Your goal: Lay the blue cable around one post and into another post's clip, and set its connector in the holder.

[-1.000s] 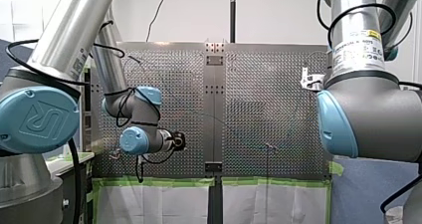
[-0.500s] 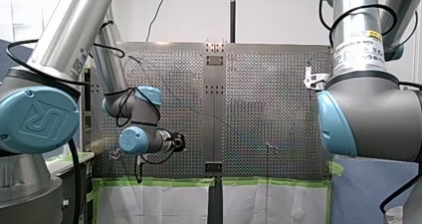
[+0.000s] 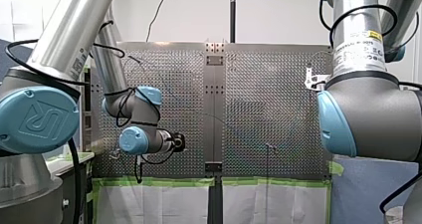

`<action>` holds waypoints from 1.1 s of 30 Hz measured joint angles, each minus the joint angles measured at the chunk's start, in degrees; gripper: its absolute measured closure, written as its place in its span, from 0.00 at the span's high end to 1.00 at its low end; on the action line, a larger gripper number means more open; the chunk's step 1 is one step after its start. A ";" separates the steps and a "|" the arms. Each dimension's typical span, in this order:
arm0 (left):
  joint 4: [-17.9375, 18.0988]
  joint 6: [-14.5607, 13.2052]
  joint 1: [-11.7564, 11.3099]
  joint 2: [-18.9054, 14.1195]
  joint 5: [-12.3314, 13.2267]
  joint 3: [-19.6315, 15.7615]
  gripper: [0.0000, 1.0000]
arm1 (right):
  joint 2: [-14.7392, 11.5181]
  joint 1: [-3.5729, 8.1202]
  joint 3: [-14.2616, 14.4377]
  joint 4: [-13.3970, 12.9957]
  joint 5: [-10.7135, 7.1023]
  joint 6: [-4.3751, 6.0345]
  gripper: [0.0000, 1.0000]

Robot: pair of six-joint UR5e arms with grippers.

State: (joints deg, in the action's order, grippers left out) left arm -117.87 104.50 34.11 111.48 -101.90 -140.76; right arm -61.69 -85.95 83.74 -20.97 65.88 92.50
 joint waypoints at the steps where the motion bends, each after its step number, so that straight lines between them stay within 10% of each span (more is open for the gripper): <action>1: 0.00 0.00 0.00 0.00 0.00 0.00 1.00 | 0.00 -0.01 0.01 -0.10 -0.06 -0.05 0.27; 15: 0.00 0.08 0.16 0.00 0.00 -0.01 1.00 | 0.25 -0.32 0.81 -1.11 -1.23 -1.76 0.27; 33: 0.02 0.17 0.19 0.00 -0.07 0.01 1.00 | 0.35 -0.40 0.86 -3.60 -0.49 -0.74 0.27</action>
State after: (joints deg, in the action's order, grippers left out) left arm -117.85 104.67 34.30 111.49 -101.97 -140.75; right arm -61.34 -86.35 84.61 -24.57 65.39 91.76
